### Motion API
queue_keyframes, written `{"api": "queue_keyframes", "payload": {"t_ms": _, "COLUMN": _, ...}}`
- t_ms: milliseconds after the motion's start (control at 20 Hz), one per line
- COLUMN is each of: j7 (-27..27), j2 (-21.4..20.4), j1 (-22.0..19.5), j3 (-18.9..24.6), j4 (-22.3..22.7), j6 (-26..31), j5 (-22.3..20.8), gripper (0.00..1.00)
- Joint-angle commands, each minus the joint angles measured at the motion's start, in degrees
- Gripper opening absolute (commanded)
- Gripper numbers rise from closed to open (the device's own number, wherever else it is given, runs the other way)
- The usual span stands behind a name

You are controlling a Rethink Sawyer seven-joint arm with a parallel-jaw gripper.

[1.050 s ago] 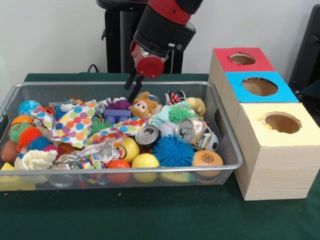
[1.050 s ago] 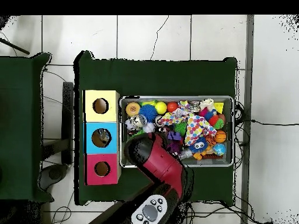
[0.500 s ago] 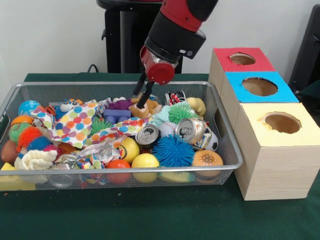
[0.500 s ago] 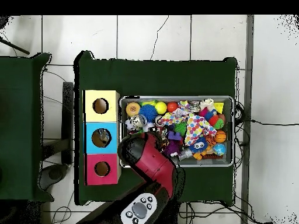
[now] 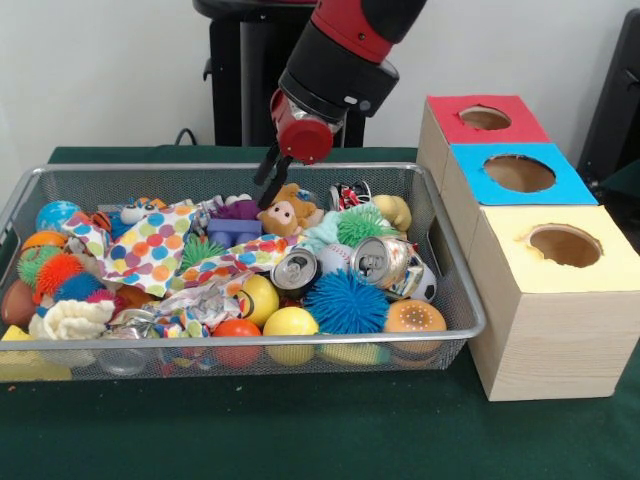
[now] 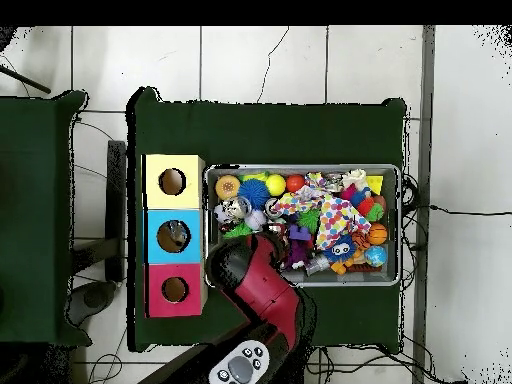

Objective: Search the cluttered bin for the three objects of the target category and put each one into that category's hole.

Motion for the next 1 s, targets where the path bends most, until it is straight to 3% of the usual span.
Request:
{"api": "queue_keyframes", "payload": {"t_ms": 50, "j7": 15.7, "j2": -0.1, "j1": -0.8, "j3": 9.4, "j4": 5.4, "j6": -3.0, "j5": 2.9, "gripper": 1.00}}
{"api": "queue_keyframes", "payload": {"t_ms": 300, "j7": 14.6, "j2": -0.6, "j1": -1.0, "j3": 9.6, "j4": 6.5, "j6": -3.5, "j5": 2.2, "gripper": 1.00}}
{"api": "queue_keyframes", "payload": {"t_ms": 800, "j7": 18.8, "j2": -0.3, "j1": -0.7, "j3": 12.5, "j4": 9.4, "j6": -9.3, "j5": 4.4, "gripper": 1.00}}
{"api": "queue_keyframes", "payload": {"t_ms": 1000, "j7": 17.3, "j2": -0.2, "j1": -0.4, "j3": 12.5, "j4": 9.6, "j6": -10.0, "j5": 4.1, "gripper": 1.00}}
